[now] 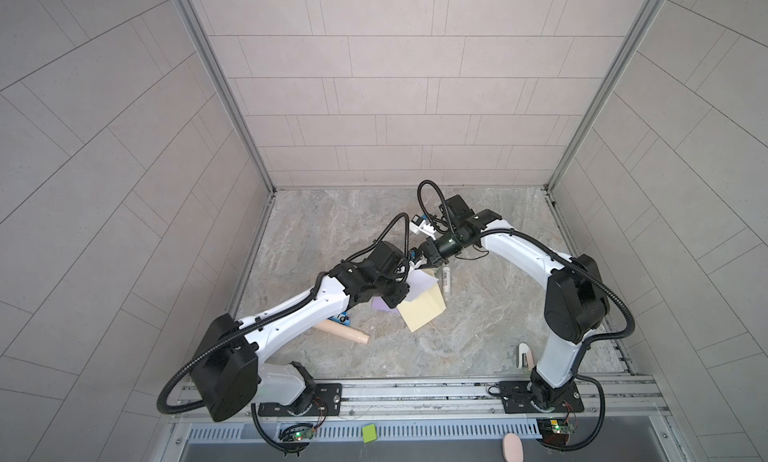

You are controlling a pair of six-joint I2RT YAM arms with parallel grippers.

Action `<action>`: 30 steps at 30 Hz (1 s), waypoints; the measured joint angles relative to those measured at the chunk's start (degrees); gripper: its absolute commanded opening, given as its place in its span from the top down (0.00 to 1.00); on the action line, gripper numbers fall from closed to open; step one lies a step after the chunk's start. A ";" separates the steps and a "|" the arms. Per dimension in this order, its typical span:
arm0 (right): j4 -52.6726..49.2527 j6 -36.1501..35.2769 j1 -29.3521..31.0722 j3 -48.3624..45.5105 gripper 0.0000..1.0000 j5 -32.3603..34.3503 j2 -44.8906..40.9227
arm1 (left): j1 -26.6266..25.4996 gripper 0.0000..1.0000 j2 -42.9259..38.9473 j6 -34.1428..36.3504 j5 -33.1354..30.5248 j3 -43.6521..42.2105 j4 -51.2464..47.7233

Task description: Place the letter into the envelope and seal it

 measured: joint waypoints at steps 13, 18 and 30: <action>7.32 6.58 -7.13 -1.31 0.48 1.68 -3.13 | 3.50 1.00 0.00 -9.07 5.05 2.19 1.88; 11.87 9.09 -13.09 -4.66 0.45 1.97 -8.61 | 12.15 1.00 -0.20 -19.28 15.02 2.62 9.73; 21.11 11.43 -10.88 -7.26 0.46 -0.81 -14.16 | 15.93 1.00 0.13 -39.17 34.77 7.45 29.92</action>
